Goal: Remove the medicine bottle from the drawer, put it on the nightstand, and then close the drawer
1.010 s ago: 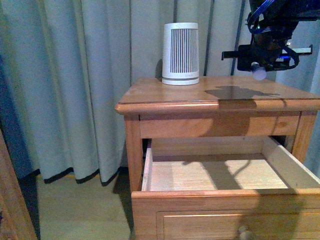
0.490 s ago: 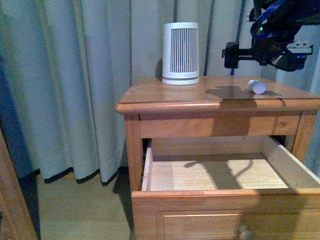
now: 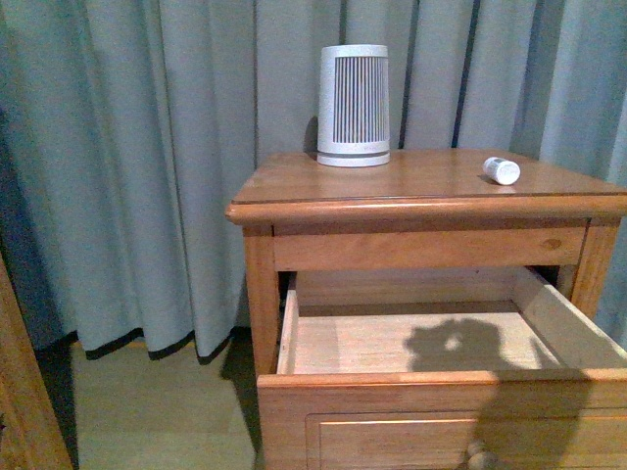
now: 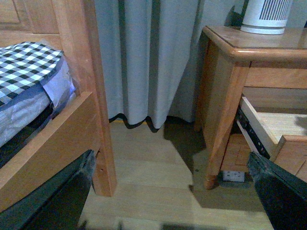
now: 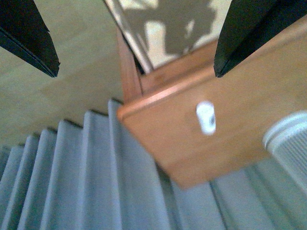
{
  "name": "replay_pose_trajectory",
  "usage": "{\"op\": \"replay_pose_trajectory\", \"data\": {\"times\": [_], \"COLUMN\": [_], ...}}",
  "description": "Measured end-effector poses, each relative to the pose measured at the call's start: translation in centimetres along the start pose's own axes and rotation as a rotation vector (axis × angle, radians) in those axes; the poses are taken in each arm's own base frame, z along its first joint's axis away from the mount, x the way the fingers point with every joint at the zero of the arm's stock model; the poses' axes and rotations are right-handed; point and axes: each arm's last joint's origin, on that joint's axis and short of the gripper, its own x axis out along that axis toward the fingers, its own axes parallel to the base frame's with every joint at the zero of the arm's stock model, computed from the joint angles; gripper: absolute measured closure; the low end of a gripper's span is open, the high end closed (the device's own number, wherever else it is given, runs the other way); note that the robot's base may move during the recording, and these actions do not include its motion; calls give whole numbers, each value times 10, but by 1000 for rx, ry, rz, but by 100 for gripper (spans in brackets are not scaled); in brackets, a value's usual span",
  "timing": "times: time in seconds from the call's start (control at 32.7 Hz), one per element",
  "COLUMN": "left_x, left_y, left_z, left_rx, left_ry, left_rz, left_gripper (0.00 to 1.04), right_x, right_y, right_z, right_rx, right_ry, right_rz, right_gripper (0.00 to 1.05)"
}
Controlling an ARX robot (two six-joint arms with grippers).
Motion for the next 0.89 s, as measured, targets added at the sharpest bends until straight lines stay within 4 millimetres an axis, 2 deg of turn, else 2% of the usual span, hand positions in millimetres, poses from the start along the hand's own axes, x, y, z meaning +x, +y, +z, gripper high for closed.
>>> {"op": "replay_pose_trajectory", "data": {"times": [0.09, 0.15, 0.21, 0.34, 0.4, 0.46, 0.55, 0.7, 0.89], "left_x": [0, 0, 0, 0, 0, 0, 0, 0, 0], "left_y": [0, 0, 0, 0, 0, 0, 0, 0, 0], "left_z": [0, 0, 0, 0, 0, 0, 0, 0, 0], "left_rx": [0, 0, 0, 0, 0, 0, 0, 0, 0], "left_ry": [0, 0, 0, 0, 0, 0, 0, 0, 0], "left_rz": [0, 0, 0, 0, 0, 0, 0, 0, 0], "left_gripper": [7, 7, 7, 7, 7, 7, 7, 7, 7], "right_x": [-23, -31, -40, -44, -42, -34, -20, 0, 46], "right_y": [-15, -24, -38, -55, -61, -63, -61, -51, -26], "right_z": [-43, -64, -105, -175, -202, -219, -232, -238, -235], "right_rx": [-23, -37, -69, -138, -176, -198, -224, -259, -333], "right_ry": [83, 129, 198, 343, 381, 387, 375, 345, 237], "right_rz": [26, 28, 19, 44, 44, 37, 34, 44, 46], "right_gripper": [7, 7, 7, 7, 7, 7, 7, 7, 7]}}
